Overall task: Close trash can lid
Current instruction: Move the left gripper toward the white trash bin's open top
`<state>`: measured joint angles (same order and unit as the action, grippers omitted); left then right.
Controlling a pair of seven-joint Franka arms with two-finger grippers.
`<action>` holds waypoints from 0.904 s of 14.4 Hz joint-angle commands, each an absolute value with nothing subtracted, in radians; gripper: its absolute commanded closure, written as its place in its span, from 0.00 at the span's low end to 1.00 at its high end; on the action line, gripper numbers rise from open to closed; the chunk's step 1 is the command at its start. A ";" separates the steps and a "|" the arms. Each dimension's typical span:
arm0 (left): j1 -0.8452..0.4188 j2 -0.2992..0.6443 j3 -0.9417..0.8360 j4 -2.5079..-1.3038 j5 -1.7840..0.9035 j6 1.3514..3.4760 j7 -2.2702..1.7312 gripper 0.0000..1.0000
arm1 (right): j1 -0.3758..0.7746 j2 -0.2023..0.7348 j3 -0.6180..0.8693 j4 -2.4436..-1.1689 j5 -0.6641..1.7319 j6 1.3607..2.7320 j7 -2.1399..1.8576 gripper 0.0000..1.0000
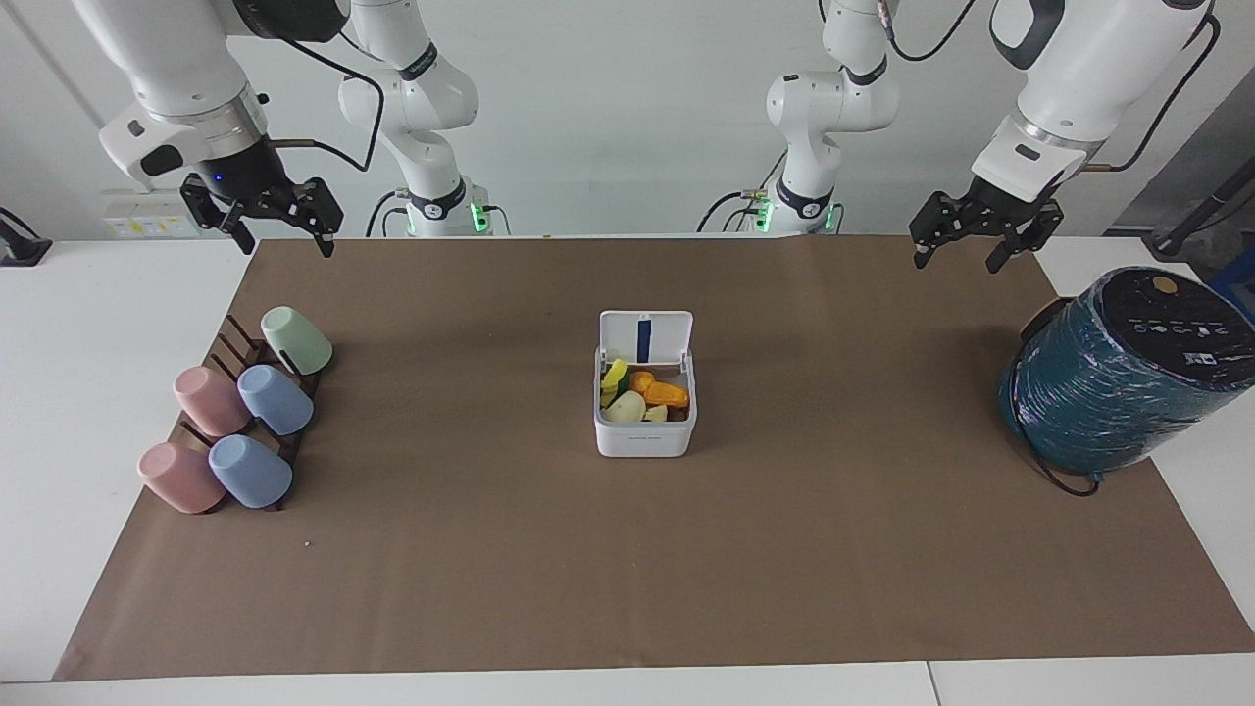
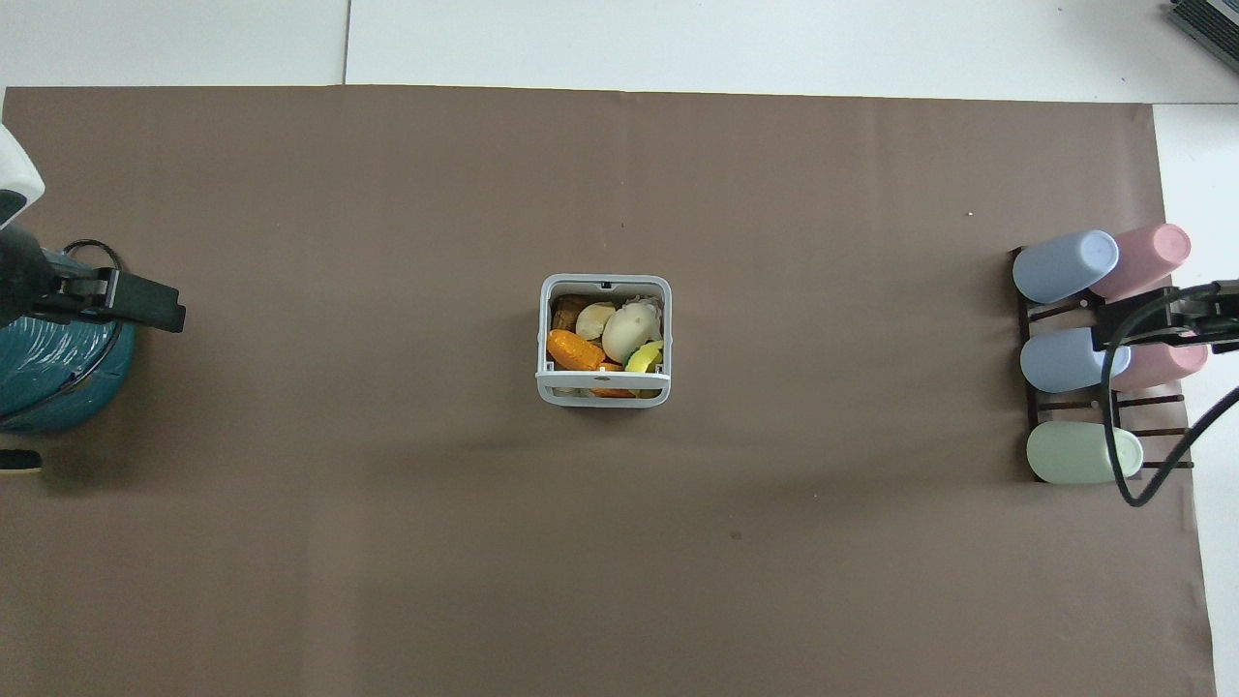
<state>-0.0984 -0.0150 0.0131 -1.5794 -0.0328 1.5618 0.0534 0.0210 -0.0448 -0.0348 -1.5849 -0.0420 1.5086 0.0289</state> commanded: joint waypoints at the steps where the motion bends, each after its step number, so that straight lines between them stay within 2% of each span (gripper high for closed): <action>1: -0.100 -0.049 0.008 -1.627 -0.021 1.569 0.058 0.00 | 0.018 -0.066 -0.035 -1.603 -0.025 1.502 0.011 0.00; 9: -0.107 -0.052 -0.003 -1.644 -0.021 1.595 0.055 0.00 | 0.018 -0.066 -0.034 -1.605 -0.025 1.502 0.011 0.00; 13: -0.219 -0.078 -0.003 -1.709 -0.021 1.680 -0.001 0.00 | 0.018 -0.066 -0.035 -1.605 -0.025 1.502 0.011 0.00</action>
